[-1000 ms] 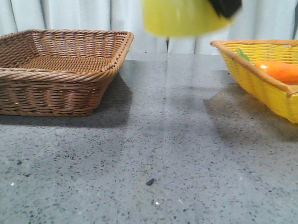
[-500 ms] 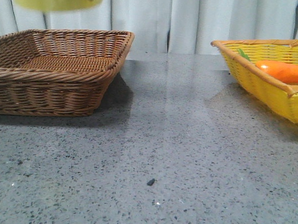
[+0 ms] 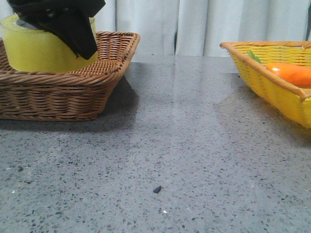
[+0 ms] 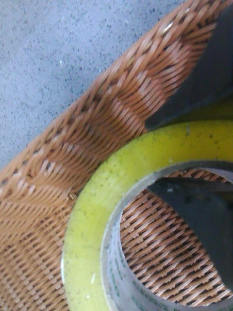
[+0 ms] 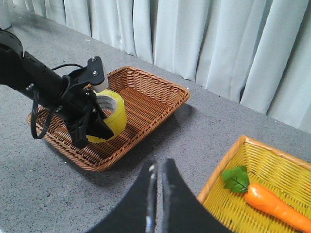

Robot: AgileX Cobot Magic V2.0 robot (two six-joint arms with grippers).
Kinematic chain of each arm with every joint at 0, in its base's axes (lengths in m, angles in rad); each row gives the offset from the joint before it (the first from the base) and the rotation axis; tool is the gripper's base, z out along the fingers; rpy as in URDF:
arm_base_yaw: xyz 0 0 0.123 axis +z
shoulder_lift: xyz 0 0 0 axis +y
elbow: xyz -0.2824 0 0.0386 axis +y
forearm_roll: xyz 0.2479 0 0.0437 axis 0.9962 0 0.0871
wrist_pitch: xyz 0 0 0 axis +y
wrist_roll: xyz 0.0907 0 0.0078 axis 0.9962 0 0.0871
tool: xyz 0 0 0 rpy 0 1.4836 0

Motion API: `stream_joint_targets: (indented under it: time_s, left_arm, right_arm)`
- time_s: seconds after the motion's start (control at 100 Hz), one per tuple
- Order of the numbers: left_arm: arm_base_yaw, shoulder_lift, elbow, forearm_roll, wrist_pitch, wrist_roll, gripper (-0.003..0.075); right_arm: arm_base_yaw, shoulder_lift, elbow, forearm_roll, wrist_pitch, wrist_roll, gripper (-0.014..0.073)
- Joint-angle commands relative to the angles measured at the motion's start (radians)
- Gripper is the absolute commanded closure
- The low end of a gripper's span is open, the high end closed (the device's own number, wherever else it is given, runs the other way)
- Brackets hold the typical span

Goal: Transfer tape with both arms

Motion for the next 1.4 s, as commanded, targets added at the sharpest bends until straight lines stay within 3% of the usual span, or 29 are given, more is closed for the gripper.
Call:
stream_joint_targets:
  time_s: [0.0,0.11,0.18,0.59,0.71,0.9,1.09,1.39]
  left_arm:
    - [0.004,-0.025,-0.031,-0.019,-0.084,0.0,0.0638]
    - [0.004,-0.008,-0.031,-0.031,-0.084,0.0,0.051]
    - [0.004,-0.002,-0.031,-0.034,-0.084,0.0,0.0471]
    - [0.004,-0.059,-0.046,-0.025,-0.079,0.0,0.0472]
    - [0.004,-0.133,-0.044,-0.037,-0.077,0.0,0.0524]
    - [0.004,-0.287,0.019,-0.045,-0.132,0.0,0.0743]
    - [0.004,-0.476,0.144,-0.047,-0.155,0.0,0.0741]
    - [0.004,-0.848,0.472,-0.047,-0.369,0.0,0.0741]
  right_arm:
    - [-0.002,0.004,-0.018,-0.01,-0.073,-0.007,0.0668]
    - [-0.002,0.004,-0.018,-0.01,-0.066,-0.007,0.0668]
    - [-0.002,0.004,-0.018,-0.01,-0.064,-0.007,0.0668]
    - [-0.002,-0.008,-0.009,-0.013,-0.047,-0.007,0.0668]
    - [-0.002,-0.051,0.044,-0.024,-0.1,-0.007,0.0668]
    - [-0.002,-0.169,0.21,-0.058,-0.248,-0.007,0.0668]
    - [-0.002,-0.308,0.391,-0.094,-0.39,-0.007,0.0668]
    - [-0.002,-0.484,0.579,-0.163,-0.486,-0.007,0.0668]
